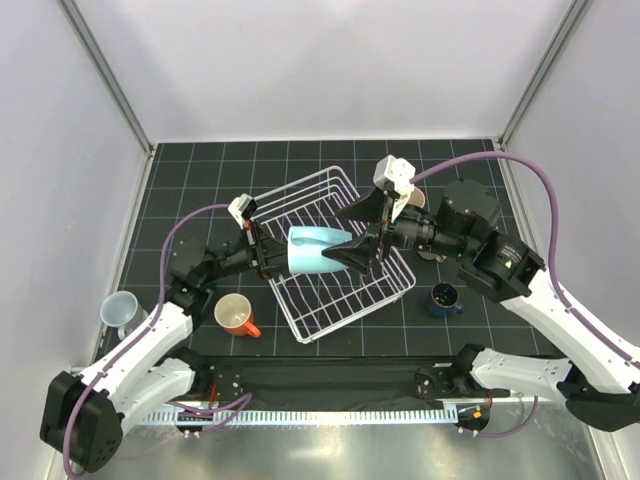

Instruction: Load the cups into the dish rack

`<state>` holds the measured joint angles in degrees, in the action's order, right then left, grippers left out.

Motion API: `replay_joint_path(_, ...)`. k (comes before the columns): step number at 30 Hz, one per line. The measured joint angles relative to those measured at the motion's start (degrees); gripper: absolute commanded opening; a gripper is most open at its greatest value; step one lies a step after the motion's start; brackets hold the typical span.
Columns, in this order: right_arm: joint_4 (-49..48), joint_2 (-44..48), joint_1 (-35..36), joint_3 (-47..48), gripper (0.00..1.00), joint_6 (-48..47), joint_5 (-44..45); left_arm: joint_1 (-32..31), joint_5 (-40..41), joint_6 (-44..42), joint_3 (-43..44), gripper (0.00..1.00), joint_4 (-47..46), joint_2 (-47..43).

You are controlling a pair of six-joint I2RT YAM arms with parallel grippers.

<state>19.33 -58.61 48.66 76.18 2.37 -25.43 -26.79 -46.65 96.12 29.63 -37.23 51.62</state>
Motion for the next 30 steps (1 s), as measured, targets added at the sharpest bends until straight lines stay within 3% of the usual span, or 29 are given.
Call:
replay_joint_path(7, -0.59, -1.73, -0.02, 1.03, 0.69, -0.31, -2.12, -0.63, 0.09, 0.15, -0.04, 0.00, -0.04, 0.07)
replay_joint_path(12, -2.58, -3.08, 0.00, 1.18, 0.70, 1.01, -3.63, -1.09, 0.13, 0.04, -0.04, 0.00, 0.00, 0.46)
replay_joint_path(15, -1.25, -4.31, 0.02, 2.45, 0.77, 4.37, -0.31, -1.18, 0.31, -2.40, 0.07, 0.00, 1.46, 0.24)
replay_joint_path(18, 2.45, -4.52, 0.02, 4.48, 0.84, 10.08, 5.40, -1.22, 2.01, -10.80, 3.04, 0.00, 12.24, -1.05)
replay_joint_path(23, 10.88, -2.05, 0.02, 6.75, 0.87, 19.67, 15.52, -1.27, 8.13, -30.12, 10.97, 0.00, 29.66, -3.80)
replay_joint_path(26, 17.03, 0.61, 0.02, 7.43, 0.89, 26.43, 19.87, -1.29, 12.17, -39.87, 12.63, 0.00, 34.34, -6.49)
replay_joint_path(30, 22.01, 4.81, 0.02, 6.97, 0.83, 34.77, 21.27, -1.29, 16.72, -50.97, 12.33, 0.00, 36.65, -8.87)
